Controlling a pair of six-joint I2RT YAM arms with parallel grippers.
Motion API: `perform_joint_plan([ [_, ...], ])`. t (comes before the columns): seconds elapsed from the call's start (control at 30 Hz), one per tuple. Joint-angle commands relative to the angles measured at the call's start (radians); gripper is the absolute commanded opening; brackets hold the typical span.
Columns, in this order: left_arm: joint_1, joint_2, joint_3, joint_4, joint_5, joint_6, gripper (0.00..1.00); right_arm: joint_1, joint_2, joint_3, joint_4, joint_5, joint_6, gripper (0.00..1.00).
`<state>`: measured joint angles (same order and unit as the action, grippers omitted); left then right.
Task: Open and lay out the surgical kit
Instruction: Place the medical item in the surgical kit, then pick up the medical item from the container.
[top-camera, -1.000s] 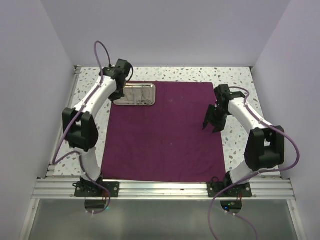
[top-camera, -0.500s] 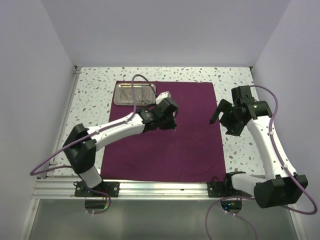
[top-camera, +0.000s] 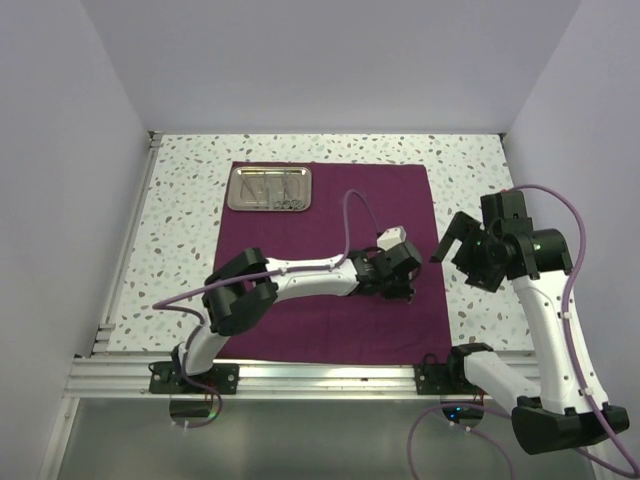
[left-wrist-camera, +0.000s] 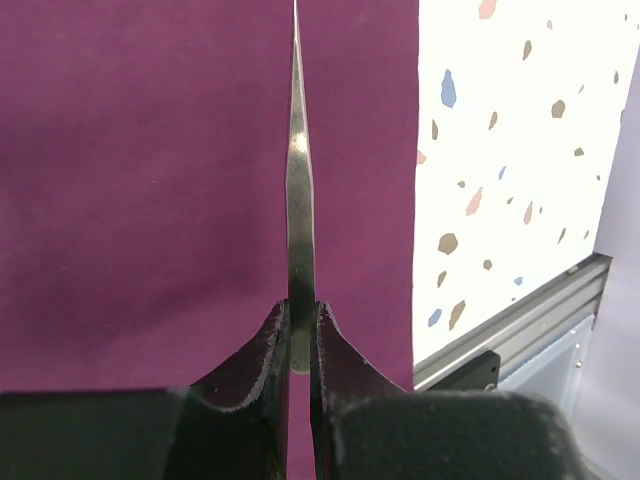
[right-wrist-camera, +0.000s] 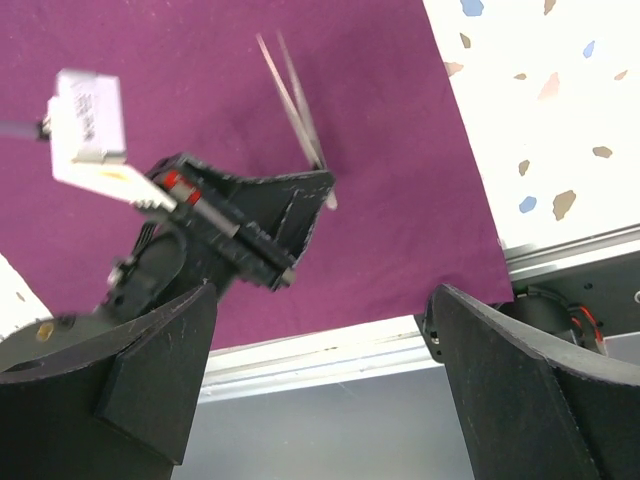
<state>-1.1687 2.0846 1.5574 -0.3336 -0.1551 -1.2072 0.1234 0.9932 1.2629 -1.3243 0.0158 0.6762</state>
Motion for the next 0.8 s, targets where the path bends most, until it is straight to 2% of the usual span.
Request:
perform_joint_plan([
  [0.0, 0.004, 0.034, 0.066, 0.028, 0.034, -0.063, 0.0, -0.004, -0.022, 0.033, -0.055, 0.018, -0.02, 0.93],
  [0.03, 0.004, 0.035, 0.069, 0.027, 0.041, -0.061, 0.03, -0.004, -0.024, 0.035, -0.055, 0.018, -0.021, 0.93],
  [0.07, 0.006, 0.035, 0.084, 0.027, 0.055, -0.055, 0.22, -0.004, -0.027, 0.036, -0.056, 0.018, -0.024, 0.93],
  [0.17, 0.004, 0.031, 0.142, -0.028, 0.08, -0.031, 0.46, -0.004, -0.034, 0.039, -0.058, 0.022, -0.026, 0.93],
  [0.27, 0.004, 0.0, 0.182, -0.102, 0.095, -0.012, 0.59, -0.004, -0.044, 0.027, -0.05, 0.033, -0.026, 0.94],
  [0.37, 0.021, -0.049, 0.257, -0.197, 0.066, 0.058, 0.63, -0.002, -0.036, 0.027, -0.049, 0.041, -0.018, 0.94],
  [0.43, 0.049, -0.089, 0.297, -0.321, 0.036, 0.156, 0.63, -0.004, -0.022, 0.038, -0.047, 0.052, -0.018, 0.94],
  [0.47, 0.09, -0.127, 0.314, -0.402, -0.024, 0.211, 0.63, -0.005, -0.019, 0.053, -0.038, 0.065, -0.015, 0.94],
  [0.5, 0.121, -0.15, 0.311, -0.436, -0.056, 0.212, 0.62, -0.005, -0.01, 0.064, -0.035, 0.065, -0.015, 0.94],
  [0.53, 0.157, -0.176, 0.302, -0.462, -0.089, 0.272, 0.62, -0.005, 0.001, 0.076, -0.033, 0.079, -0.014, 0.94],
  [0.57, 0.235, -0.204, 0.258, -0.482, -0.16, 0.309, 0.62, -0.002, 0.019, 0.098, -0.021, 0.079, -0.013, 0.94],
  [0.63, 0.312, -0.288, 0.208, -0.484, -0.257, 0.418, 0.65, -0.004, 0.039, 0.112, -0.003, 0.082, -0.01, 0.93],
  [0.67, 0.398, -0.31, 0.158, -0.449, -0.314, 0.469, 0.68, -0.004, 0.047, 0.121, 0.013, 0.081, -0.007, 0.93],
  [0.73, 0.479, -0.333, 0.141, -0.432, -0.352, 0.59, 0.68, -0.004, 0.079, 0.13, 0.025, 0.066, -0.003, 0.93],
  [0.77, 0.557, -0.328, 0.145, -0.411, -0.372, 0.627, 0.69, -0.004, 0.093, 0.139, 0.036, 0.064, 0.002, 0.92],
])
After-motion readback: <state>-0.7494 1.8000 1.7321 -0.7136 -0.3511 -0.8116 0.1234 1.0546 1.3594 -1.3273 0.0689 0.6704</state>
